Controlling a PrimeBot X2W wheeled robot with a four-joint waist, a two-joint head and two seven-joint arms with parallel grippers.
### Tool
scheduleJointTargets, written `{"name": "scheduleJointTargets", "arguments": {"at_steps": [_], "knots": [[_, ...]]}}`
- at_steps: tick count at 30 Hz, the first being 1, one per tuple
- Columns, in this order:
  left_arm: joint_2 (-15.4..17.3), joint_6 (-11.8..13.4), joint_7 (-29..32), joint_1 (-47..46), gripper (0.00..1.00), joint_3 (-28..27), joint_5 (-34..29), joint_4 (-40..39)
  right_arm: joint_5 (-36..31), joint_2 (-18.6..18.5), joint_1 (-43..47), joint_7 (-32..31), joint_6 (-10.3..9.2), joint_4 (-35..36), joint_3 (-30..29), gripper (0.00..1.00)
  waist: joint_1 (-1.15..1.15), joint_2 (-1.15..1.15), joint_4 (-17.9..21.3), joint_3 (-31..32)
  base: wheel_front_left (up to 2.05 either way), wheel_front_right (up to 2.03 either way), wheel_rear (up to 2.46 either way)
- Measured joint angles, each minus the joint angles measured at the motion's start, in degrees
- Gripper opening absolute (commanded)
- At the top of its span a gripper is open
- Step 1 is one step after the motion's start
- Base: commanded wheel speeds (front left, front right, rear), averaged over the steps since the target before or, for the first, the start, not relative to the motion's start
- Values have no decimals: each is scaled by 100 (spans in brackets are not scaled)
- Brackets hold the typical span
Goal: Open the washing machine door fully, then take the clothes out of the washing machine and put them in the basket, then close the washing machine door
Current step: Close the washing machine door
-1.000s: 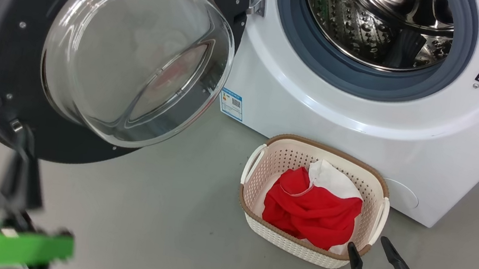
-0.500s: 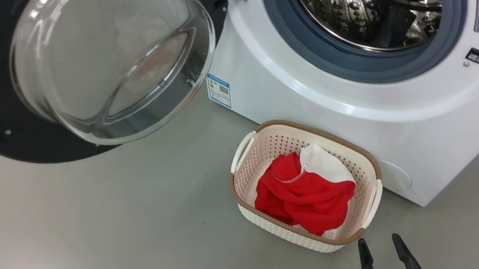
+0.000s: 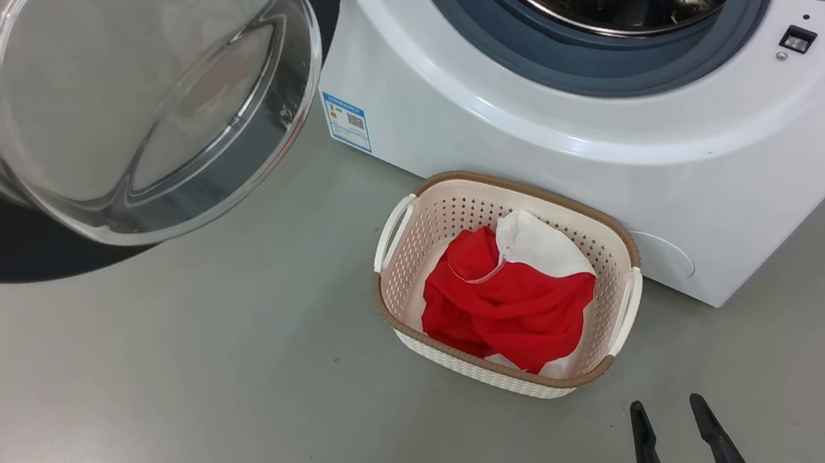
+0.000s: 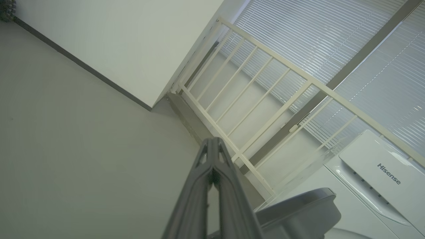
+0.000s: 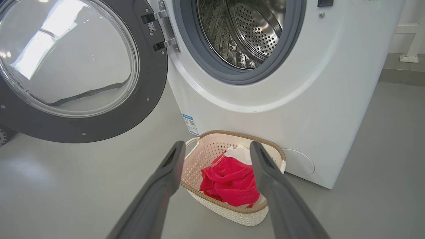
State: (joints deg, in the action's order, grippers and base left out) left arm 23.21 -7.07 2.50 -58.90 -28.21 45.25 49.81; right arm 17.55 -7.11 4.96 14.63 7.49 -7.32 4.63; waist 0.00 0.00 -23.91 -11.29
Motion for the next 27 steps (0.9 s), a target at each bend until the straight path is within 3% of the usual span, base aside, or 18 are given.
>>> {"name": "scheduleJointTargets", "arguments": {"at_steps": [7,12,21,27], "knots": [[447,48,1365,-367,0,-68,326,1047,0,21,-26,0,0,-2,2,100,0,0,18,-8,0,0,0],[486,47,2375,-425,0,71,504,1425,0,21,-28,0,0,-4,-1,100,0,0,-7,5,0,0,0],[478,38,3270,-414,0,285,672,1421,-1,22,-27,0,0,-4,-10,100,0,0,-58,78,0,0,0],[474,1,3822,-149,0,500,902,866,-2,55,-27,0,0,-9,-15,100,0,0,-57,141,0,0,0]]}}
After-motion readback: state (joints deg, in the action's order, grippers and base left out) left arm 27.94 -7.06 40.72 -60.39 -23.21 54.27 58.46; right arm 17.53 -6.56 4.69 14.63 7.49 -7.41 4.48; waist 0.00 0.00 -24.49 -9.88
